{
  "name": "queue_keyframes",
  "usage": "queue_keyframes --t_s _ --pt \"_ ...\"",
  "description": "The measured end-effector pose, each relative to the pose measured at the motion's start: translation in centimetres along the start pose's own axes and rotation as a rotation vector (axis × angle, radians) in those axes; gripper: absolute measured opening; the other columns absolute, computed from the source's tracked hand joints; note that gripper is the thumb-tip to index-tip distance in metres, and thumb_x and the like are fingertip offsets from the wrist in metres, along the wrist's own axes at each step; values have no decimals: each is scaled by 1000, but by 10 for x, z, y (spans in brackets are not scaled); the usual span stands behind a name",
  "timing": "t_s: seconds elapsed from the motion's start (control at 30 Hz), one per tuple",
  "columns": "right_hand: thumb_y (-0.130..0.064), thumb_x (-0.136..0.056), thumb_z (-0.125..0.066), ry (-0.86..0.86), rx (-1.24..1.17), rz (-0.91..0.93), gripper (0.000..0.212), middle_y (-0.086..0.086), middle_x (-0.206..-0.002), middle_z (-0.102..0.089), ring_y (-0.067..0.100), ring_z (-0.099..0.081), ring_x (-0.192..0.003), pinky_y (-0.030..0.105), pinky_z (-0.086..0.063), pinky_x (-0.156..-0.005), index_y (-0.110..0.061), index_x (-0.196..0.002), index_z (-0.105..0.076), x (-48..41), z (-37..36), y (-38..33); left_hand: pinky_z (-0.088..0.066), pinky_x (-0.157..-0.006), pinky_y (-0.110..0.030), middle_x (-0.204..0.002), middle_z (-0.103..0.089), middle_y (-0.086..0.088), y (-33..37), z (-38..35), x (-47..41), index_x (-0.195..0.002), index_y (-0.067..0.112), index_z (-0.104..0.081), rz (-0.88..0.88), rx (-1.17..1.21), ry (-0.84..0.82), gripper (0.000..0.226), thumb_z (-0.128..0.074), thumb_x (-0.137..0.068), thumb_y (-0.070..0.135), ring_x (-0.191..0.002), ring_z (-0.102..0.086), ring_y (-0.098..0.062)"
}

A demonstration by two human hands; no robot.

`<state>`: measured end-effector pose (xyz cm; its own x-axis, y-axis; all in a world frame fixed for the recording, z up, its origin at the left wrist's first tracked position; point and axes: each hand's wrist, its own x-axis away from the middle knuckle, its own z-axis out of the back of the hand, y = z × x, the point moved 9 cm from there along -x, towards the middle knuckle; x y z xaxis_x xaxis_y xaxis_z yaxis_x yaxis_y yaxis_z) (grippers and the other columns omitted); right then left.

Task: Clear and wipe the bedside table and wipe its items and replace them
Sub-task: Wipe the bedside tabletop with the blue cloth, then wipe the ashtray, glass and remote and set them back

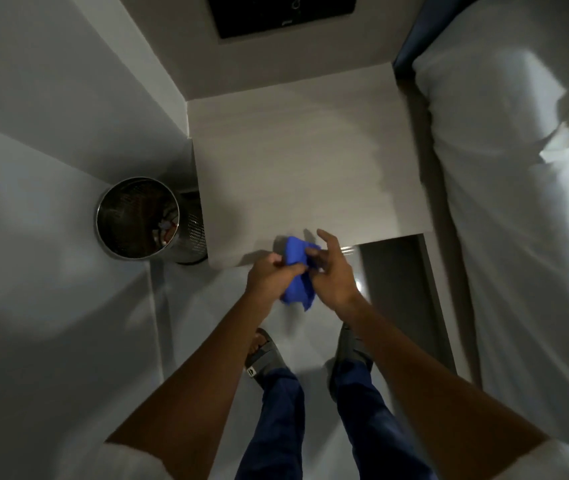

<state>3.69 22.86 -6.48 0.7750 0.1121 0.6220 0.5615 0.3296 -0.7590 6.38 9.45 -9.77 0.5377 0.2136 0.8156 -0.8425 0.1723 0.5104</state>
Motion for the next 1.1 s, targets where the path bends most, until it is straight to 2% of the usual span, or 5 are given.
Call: queue_keyframes --t_s 0.2,0.33,0.6,0.77,1.1 --pt "-46 -64 -86 83 95 -214 102 10 -144 -45 26 -46 -131 51 -46 -103 -16 -147 -34 52 51 17 -48 -75 -39 -97 -73 -9 8 7 69 -86 24 -67 12 159 -91 28 -73 -60 28 -93 -68 -30" --pt "-27 -64 -90 1 -336 -189 31 7 -103 -77 17 -75 -87 28 -60 -64 -28 -92 -76 82 83 1 -56 -68 -34 -94 -77 -5 43 -19 98 -96 19 -70 -46 253 -222 34 -72 -62 17 -86 -73 -26" --pt "-16 -77 -67 489 -277 -80 28 7 -89 -69 31 -68 -84 49 -56 -74 -18 -102 -55 139 251 -44 -56 -71 -29 -81 -75 11 170 -144 127 -90 36 -66 -328 15 -279 28 -59 -65 24 -81 -73 -13" --pt "-10 -79 -56 875 101 142 42 -10 -88 -66 3 -61 -76 16 -48 -70 -26 -117 -52 196 365 -71 -53 -78 -24 -109 -74 0 221 -251 148 -104 26 -68 -493 -209 -327 23 -59 -84 18 -95 -69 -20" --pt "9 -87 -47 674 486 46 68 19 -158 -26 33 -17 -149 47 -16 -121 -3 -150 -27 149 388 -21 -62 -76 -27 -106 -73 1 226 -336 161 -129 15 -59 -247 46 -464 35 -60 -94 10 -93 -71 -16"
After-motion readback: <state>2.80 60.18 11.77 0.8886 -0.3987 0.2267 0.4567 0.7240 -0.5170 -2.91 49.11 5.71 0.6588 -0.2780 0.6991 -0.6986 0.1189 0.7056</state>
